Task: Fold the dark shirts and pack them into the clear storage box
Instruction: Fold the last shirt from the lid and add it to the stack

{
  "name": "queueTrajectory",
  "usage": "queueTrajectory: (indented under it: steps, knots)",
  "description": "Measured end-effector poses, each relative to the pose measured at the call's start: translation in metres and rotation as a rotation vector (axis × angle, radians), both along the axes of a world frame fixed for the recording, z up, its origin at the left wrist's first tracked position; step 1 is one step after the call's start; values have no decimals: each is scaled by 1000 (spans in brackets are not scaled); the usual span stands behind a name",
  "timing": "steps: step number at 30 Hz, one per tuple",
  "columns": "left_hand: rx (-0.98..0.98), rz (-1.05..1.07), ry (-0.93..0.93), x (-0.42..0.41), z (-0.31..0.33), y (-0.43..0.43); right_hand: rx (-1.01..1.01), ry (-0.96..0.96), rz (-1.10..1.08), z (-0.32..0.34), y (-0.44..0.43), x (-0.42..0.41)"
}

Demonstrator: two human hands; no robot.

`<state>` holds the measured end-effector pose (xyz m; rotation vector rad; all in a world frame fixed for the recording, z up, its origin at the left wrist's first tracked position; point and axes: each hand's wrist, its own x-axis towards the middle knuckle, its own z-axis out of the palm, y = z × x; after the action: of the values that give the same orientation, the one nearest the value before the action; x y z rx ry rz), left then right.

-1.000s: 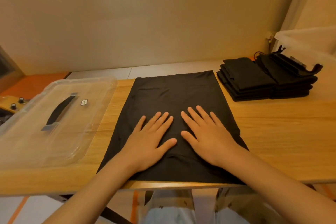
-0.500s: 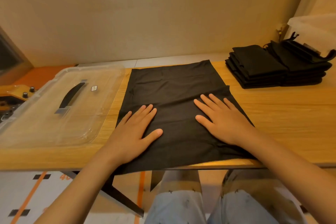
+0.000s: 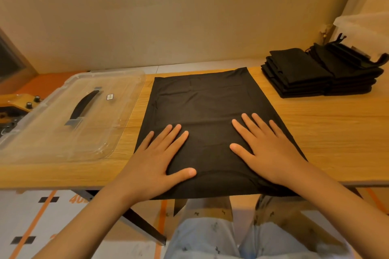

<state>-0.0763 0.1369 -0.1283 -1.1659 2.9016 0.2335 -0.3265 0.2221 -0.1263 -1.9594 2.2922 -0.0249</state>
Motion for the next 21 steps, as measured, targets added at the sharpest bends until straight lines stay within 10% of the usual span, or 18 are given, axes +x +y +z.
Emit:
queueTrajectory:
  steps: [9, 21]
  knots:
    - [-25, 26, 71, -62, 5, -3, -82, -82, 168, 7, -27, 38]
    - [49, 169, 51, 18, -4, -26, -1, -11, -126, 0, 7, -43]
